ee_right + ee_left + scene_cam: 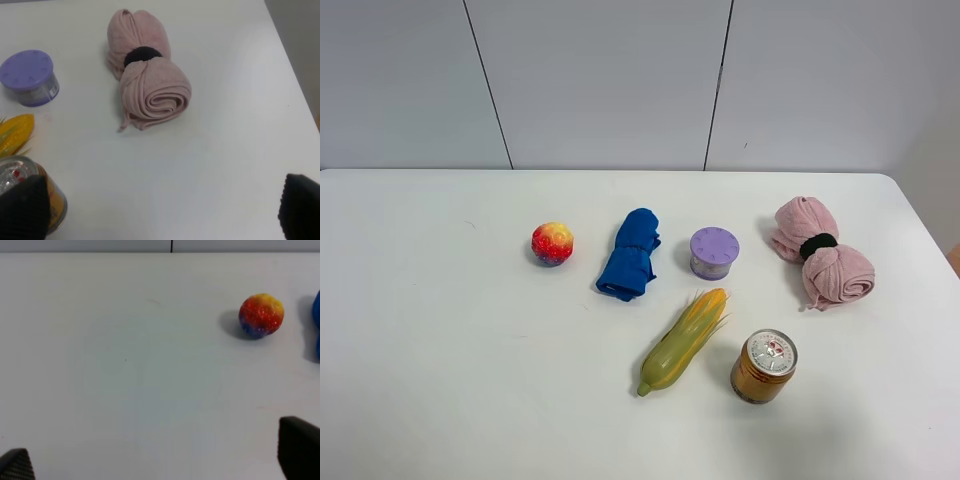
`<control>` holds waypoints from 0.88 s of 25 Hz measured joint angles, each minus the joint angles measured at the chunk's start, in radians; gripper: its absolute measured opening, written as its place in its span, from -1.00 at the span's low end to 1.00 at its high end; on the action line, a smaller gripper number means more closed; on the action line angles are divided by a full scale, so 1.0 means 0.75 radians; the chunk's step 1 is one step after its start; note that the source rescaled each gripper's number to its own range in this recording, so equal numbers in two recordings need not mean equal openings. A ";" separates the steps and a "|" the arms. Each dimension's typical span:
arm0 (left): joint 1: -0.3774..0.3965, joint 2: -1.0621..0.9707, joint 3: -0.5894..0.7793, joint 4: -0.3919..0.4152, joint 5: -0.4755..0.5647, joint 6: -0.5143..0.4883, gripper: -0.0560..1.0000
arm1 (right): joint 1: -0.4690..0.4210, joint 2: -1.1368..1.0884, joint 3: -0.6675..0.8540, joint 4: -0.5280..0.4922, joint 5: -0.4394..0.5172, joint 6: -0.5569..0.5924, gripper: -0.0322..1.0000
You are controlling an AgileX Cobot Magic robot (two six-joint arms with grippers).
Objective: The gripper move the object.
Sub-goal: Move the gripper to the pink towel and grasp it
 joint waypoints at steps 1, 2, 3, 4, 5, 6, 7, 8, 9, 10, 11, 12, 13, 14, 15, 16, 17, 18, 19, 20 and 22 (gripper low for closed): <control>0.000 0.000 0.000 0.000 0.000 0.000 1.00 | 0.000 0.000 0.000 0.000 0.000 0.000 0.69; 0.000 0.000 0.000 0.000 0.000 0.000 1.00 | 0.000 0.000 0.000 0.000 0.000 0.000 0.69; 0.000 0.000 0.000 0.000 0.000 0.000 1.00 | 0.000 0.000 0.000 0.000 0.000 0.000 0.69; 0.000 0.000 0.000 0.000 0.000 0.000 1.00 | 0.000 0.000 0.000 0.000 0.000 0.000 0.69; 0.000 0.000 0.000 0.000 0.000 0.000 1.00 | 0.000 0.000 0.000 0.000 0.000 0.000 0.69; 0.000 0.000 0.000 0.000 0.000 0.000 1.00 | 0.000 0.000 0.000 0.000 0.000 0.000 0.69; 0.000 0.000 0.000 0.000 0.000 0.000 1.00 | 0.000 0.000 0.000 0.000 0.000 0.000 0.69; 0.000 0.000 0.000 0.000 0.000 0.000 1.00 | 0.000 0.000 0.000 0.000 0.000 0.000 0.69; 0.000 0.000 0.000 0.000 0.000 0.000 1.00 | 0.000 0.000 0.000 0.000 0.000 0.000 0.69; 0.000 0.000 0.000 0.000 0.000 0.000 1.00 | 0.000 0.000 0.000 0.000 0.000 0.000 0.69; 0.000 0.000 0.000 0.000 0.000 0.000 1.00 | 0.000 0.000 -0.011 0.001 0.000 0.001 0.69; 0.000 0.000 0.000 0.000 0.000 0.000 1.00 | 0.000 0.002 -0.036 0.003 0.000 0.006 0.69; 0.000 0.000 0.000 0.000 0.000 0.000 1.00 | 0.000 0.017 -0.070 0.004 0.002 0.006 0.69; 0.000 0.000 0.000 0.000 0.000 0.000 1.00 | 0.000 0.048 -0.122 0.004 0.006 0.006 0.69; 0.000 0.000 0.000 0.000 0.000 0.000 1.00 | 0.000 0.088 -0.178 0.004 0.008 0.006 0.69; 0.000 0.000 0.000 0.000 0.000 0.000 1.00 | 0.000 0.148 -0.226 0.004 0.011 0.006 0.69; 0.000 0.000 0.000 0.000 0.000 0.000 1.00 | 0.000 0.216 -0.286 0.001 0.016 0.006 0.69; 0.000 0.000 0.000 0.000 0.000 0.000 1.00 | 0.000 0.294 -0.345 -0.002 0.017 0.006 0.69; 0.000 0.000 0.000 0.000 0.000 0.000 1.00 | 0.000 0.363 -0.403 -0.008 0.017 0.006 0.69; 0.000 0.000 0.000 0.000 0.000 0.000 1.00 | 0.000 0.450 -0.451 -0.015 0.017 0.006 0.69; 0.000 0.000 0.000 0.000 0.000 0.000 1.00 | 0.000 0.620 -0.565 -0.025 0.018 0.006 0.69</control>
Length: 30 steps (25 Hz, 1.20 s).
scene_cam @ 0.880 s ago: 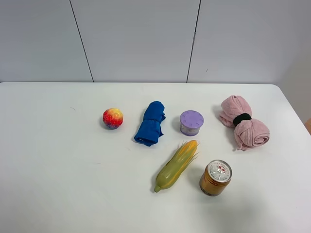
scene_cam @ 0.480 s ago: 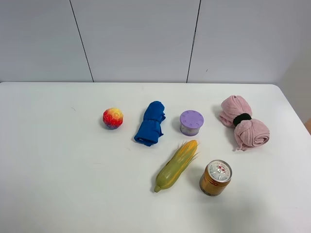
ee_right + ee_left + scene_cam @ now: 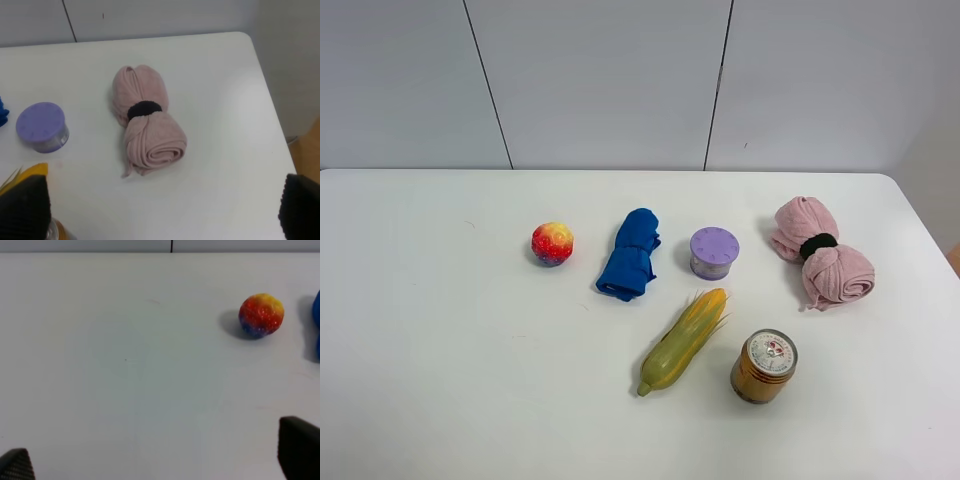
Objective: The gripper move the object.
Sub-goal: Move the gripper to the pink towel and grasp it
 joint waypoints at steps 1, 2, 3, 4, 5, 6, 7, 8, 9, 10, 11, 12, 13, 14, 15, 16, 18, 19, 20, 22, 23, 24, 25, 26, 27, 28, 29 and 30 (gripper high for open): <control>0.000 0.000 0.000 0.000 0.000 0.000 1.00 | 0.000 0.093 -0.048 -0.001 0.000 0.000 0.69; 0.000 0.000 0.000 0.000 0.000 0.000 1.00 | 0.000 0.188 -0.107 -0.001 0.000 0.000 0.70; 0.000 0.000 0.000 0.000 0.000 0.000 1.00 | 0.000 0.285 -0.167 -0.001 0.000 0.000 0.72; 0.000 0.000 0.000 0.000 0.000 0.000 1.00 | 0.000 0.367 -0.228 -0.001 0.000 0.000 0.76; 0.000 0.000 0.000 0.000 0.000 0.000 1.00 | 0.000 0.466 -0.279 -0.001 0.000 0.000 0.81; 0.000 0.000 0.000 0.000 0.000 0.000 1.00 | 0.000 0.564 -0.342 -0.001 0.000 0.000 0.86; 0.000 0.000 0.000 0.000 0.000 0.000 1.00 | 0.000 0.645 -0.404 -0.004 0.000 0.000 0.90; 0.000 0.000 0.000 0.000 0.000 0.000 1.00 | 0.000 0.741 -0.465 -0.010 0.000 0.000 0.93; 0.000 0.000 0.000 0.000 0.000 0.000 1.00 | 0.000 0.840 -0.514 -0.011 0.001 0.000 0.95; 0.000 0.000 0.000 0.000 0.000 0.000 1.00 | 0.000 0.934 -0.570 -0.011 0.008 0.000 0.96; 0.000 0.000 0.000 0.000 0.000 0.000 1.00 | 0.000 1.009 -0.621 -0.006 0.015 0.003 0.97; 0.000 0.000 0.000 0.000 0.000 0.000 1.00 | 0.000 1.092 -0.660 0.009 0.024 0.006 0.97; 0.000 0.000 0.000 0.000 0.000 0.000 1.00 | 0.000 1.168 -0.700 0.023 0.039 0.007 0.97; 0.000 0.000 0.000 0.000 0.000 0.000 1.00 | 0.000 1.238 -0.730 0.041 0.050 0.009 0.97; 0.000 0.000 0.000 0.000 0.000 0.000 1.00 | 0.000 1.292 -0.751 0.058 0.056 0.009 0.97; 0.000 0.000 0.000 0.000 0.000 0.000 1.00 | 0.000 1.352 -0.761 0.069 0.065 0.009 0.97; 0.000 0.000 0.000 0.000 0.000 0.000 1.00 | 0.000 1.453 -0.765 0.080 0.076 0.009 0.97; 0.000 0.000 0.000 0.000 0.000 0.000 1.00 | 0.000 1.503 -0.765 0.083 0.077 0.009 0.97; 0.000 0.000 0.000 0.000 0.000 0.000 1.00 | 0.000 1.548 -0.765 0.083 0.081 0.009 0.97; 0.000 0.000 0.000 0.000 0.000 0.000 1.00 | 0.000 1.621 -0.764 0.078 0.086 0.009 0.97; 0.000 0.000 0.000 0.000 0.000 0.000 1.00 | 0.000 1.655 -0.764 0.072 0.087 0.009 0.97; 0.000 0.000 0.000 0.000 0.000 0.000 1.00 | 0.000 1.685 -0.764 0.067 0.087 0.009 0.97; 0.000 0.000 0.000 0.000 0.000 0.000 1.00 | 0.000 1.707 -0.764 0.062 0.082 0.007 0.97; 0.000 0.000 0.000 0.000 0.000 0.000 1.00 | 0.000 1.733 -0.764 0.060 0.075 0.004 0.97; 0.000 0.000 0.000 0.000 0.000 0.000 1.00 | 0.000 1.756 -0.764 0.057 0.063 -0.001 0.97; 0.000 0.000 0.000 0.000 0.000 0.000 1.00 | 0.000 1.778 -0.764 0.052 0.053 -0.005 0.97; 0.000 0.000 0.000 0.000 0.000 0.000 1.00 | 0.000 1.795 -0.764 0.042 0.044 -0.014 0.97; 0.000 0.000 0.000 0.000 0.000 0.000 1.00 | 0.000 1.815 -0.764 0.027 0.029 -0.021 0.97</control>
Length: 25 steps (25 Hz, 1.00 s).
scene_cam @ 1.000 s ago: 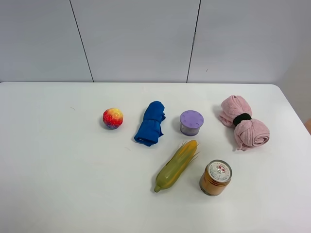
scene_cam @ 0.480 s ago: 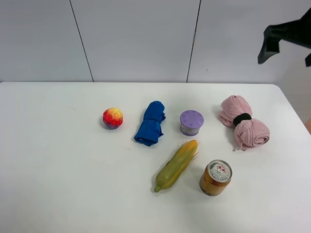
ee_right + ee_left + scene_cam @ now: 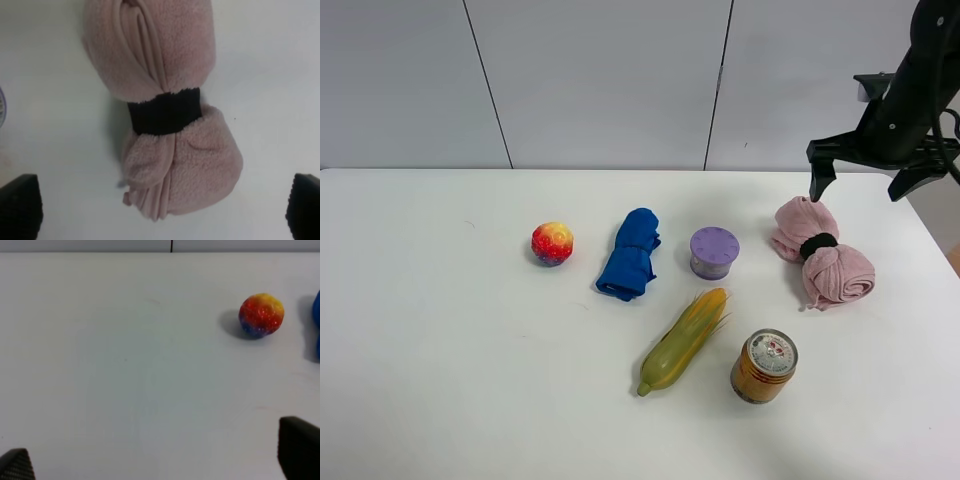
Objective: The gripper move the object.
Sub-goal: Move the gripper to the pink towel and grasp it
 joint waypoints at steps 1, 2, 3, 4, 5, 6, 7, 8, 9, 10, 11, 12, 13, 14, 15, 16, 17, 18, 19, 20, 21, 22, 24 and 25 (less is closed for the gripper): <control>0.000 0.000 0.000 0.000 0.000 0.000 1.00 | 0.000 0.021 0.000 -0.009 -0.010 -0.008 0.97; 0.000 0.000 0.000 0.000 0.000 0.000 1.00 | 0.000 0.042 0.000 -0.014 -0.022 -0.015 0.97; 0.000 0.000 0.000 0.000 0.000 0.000 1.00 | 0.000 0.060 0.000 -0.015 -0.034 -0.020 0.97; 0.000 0.000 0.000 0.000 0.000 0.000 1.00 | 0.000 0.080 0.000 -0.017 -0.041 -0.027 0.97; 0.000 0.000 0.000 0.000 0.000 0.000 1.00 | 0.000 0.103 0.000 -0.017 -0.042 -0.029 0.97; 0.000 0.000 0.000 0.000 0.000 0.000 1.00 | 0.000 0.122 0.000 -0.017 -0.046 -0.031 0.97; 0.000 0.000 0.000 0.000 0.000 0.000 1.00 | 0.000 0.145 0.000 -0.018 -0.055 -0.040 0.97; 0.000 0.000 0.000 0.000 0.000 0.000 1.00 | 0.000 0.167 0.000 -0.018 -0.070 -0.047 0.97; 0.000 0.000 0.000 0.000 0.000 0.000 1.00 | 0.000 0.187 0.000 -0.018 -0.082 -0.050 0.97; 0.000 0.000 0.000 0.000 0.000 0.000 1.00 | 0.000 0.203 0.000 -0.020 -0.091 -0.053 0.97; 0.000 0.000 0.000 0.000 0.000 0.000 1.00 | 0.000 0.221 0.000 -0.028 -0.101 -0.058 0.97; 0.000 0.000 0.000 0.000 0.000 0.000 1.00 | 0.000 0.239 0.000 -0.034 -0.111 -0.061 0.97; 0.000 0.000 0.000 0.000 0.000 0.000 1.00 | 0.000 0.253 0.000 -0.044 -0.115 -0.062 0.97; 0.000 0.000 0.000 0.000 0.000 0.000 1.00 | 0.000 0.270 0.000 -0.053 -0.118 -0.062 0.97; 0.000 0.000 0.000 0.000 0.000 0.000 1.00 | 0.000 0.288 0.000 -0.057 -0.125 -0.062 0.97; 0.000 0.000 0.000 0.000 0.000 0.000 1.00 | 0.000 0.307 0.000 -0.060 -0.129 -0.062 0.97; 0.000 0.000 0.000 0.000 0.000 0.000 1.00 | 0.000 0.323 0.000 -0.063 -0.130 -0.062 0.97; 0.000 0.000 0.000 0.000 0.000 0.000 1.00 | 0.000 0.344 0.000 -0.066 -0.135 -0.062 0.97; 0.000 0.000 0.000 0.000 0.000 0.000 1.00 | 0.000 0.366 0.000 -0.067 -0.139 -0.062 0.97; 0.000 0.000 0.000 0.000 0.000 0.000 1.00 | 0.000 0.366 0.000 -0.067 -0.139 -0.062 0.97; 0.000 0.000 0.000 0.000 0.000 0.000 1.00 | 0.000 0.387 0.000 -0.069 -0.143 -0.063 0.97; 0.000 0.000 0.000 0.000 0.000 0.000 1.00 | 0.000 0.402 0.000 -0.072 -0.149 -0.066 0.96; 0.000 0.000 0.000 0.000 0.000 0.000 1.00 | 0.000 0.431 0.000 -0.077 -0.175 -0.086 0.83; 0.000 0.000 0.000 0.000 0.000 0.000 1.00 | 0.000 0.440 0.000 -0.080 -0.185 -0.087 0.65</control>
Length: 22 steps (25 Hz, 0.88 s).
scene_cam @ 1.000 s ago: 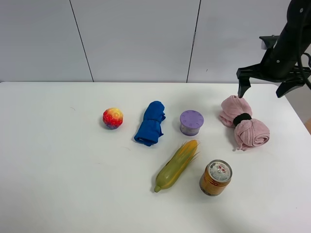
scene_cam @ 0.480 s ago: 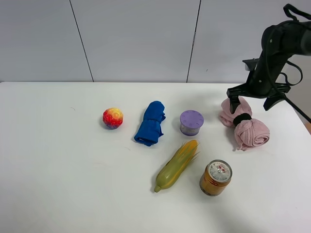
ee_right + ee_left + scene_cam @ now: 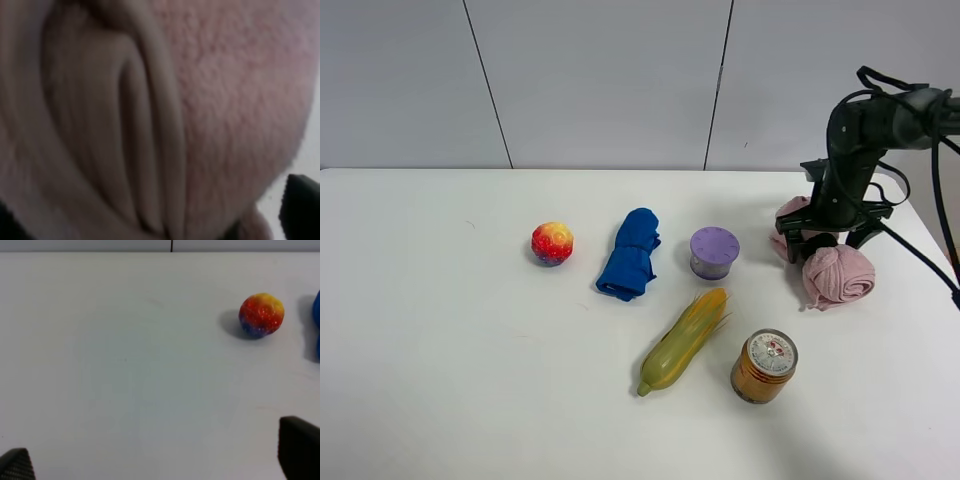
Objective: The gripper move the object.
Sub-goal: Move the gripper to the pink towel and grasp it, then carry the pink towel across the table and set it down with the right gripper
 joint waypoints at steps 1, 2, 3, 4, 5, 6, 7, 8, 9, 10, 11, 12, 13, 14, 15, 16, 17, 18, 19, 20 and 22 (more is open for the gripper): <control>0.000 0.000 0.000 0.000 0.000 0.000 1.00 | 0.000 0.009 0.000 -0.007 -0.013 0.000 0.37; 0.000 0.000 0.000 0.000 0.000 0.000 1.00 | 0.000 0.016 0.000 -0.024 -0.019 0.000 -0.04; 0.000 0.000 0.000 0.000 0.000 0.000 1.00 | 0.000 0.020 0.000 -0.038 -0.021 0.000 -0.45; 0.000 0.000 0.000 0.000 0.000 0.000 1.00 | 0.000 0.022 0.000 -0.060 -0.019 0.001 -0.90; 0.000 0.000 0.000 0.000 0.000 0.000 1.00 | 0.000 0.021 0.000 -0.078 -0.013 0.003 -0.94; 0.000 0.000 0.000 0.000 0.000 0.000 1.00 | 0.000 0.018 0.000 -0.095 -0.004 0.003 -0.94; 0.000 0.000 0.000 0.000 0.000 0.000 1.00 | 0.000 0.010 0.000 -0.111 0.012 0.003 -0.94; 0.000 0.000 0.000 0.000 0.000 0.000 1.00 | 0.000 -0.004 0.000 -0.118 0.029 0.003 -0.94; 0.000 0.000 0.000 0.000 0.000 0.000 1.00 | 0.000 -0.029 0.000 -0.121 0.044 0.003 -0.94; 0.000 0.000 0.000 0.000 0.000 0.000 1.00 | 0.000 -0.069 -0.003 -0.121 0.055 0.003 -0.94; 0.000 0.000 0.000 0.000 0.000 0.000 1.00 | 0.000 -0.111 -0.010 -0.121 0.063 0.003 -0.94; 0.000 0.000 0.000 0.000 0.000 0.000 1.00 | 0.000 -0.173 -0.019 -0.119 0.072 0.001 -0.94; 0.000 0.000 0.000 0.000 0.000 0.000 1.00 | 0.001 -0.244 -0.031 -0.115 0.079 0.000 -0.94; 0.000 0.000 0.000 0.000 0.000 0.000 1.00 | 0.008 -0.308 -0.046 -0.101 0.086 -0.004 -0.94; 0.000 0.000 0.000 0.000 0.000 0.000 1.00 | 0.020 -0.387 -0.063 -0.081 0.089 -0.014 -0.94; 0.000 0.000 0.000 0.000 0.000 0.000 1.00 | 0.035 -0.466 -0.079 -0.042 0.092 -0.030 -0.94; 0.000 0.000 0.000 0.000 0.000 0.000 1.00 | 0.060 -0.542 -0.101 0.006 0.093 -0.043 -0.94; 0.000 0.000 0.000 0.000 0.000 0.000 1.00 | 0.094 -0.602 -0.127 0.076 0.093 -0.064 -0.94; 0.000 0.000 0.000 0.000 0.000 0.000 1.00 | 0.130 -0.664 -0.150 0.155 0.088 -0.089 -0.94; 0.000 0.000 0.000 0.000 0.000 0.000 1.00 | 0.183 -0.714 -0.179 0.233 0.077 -0.115 -0.94; 0.000 0.000 0.000 0.000 0.000 0.000 1.00 | 0.309 -0.766 -0.247 0.358 0.056 -0.156 -0.94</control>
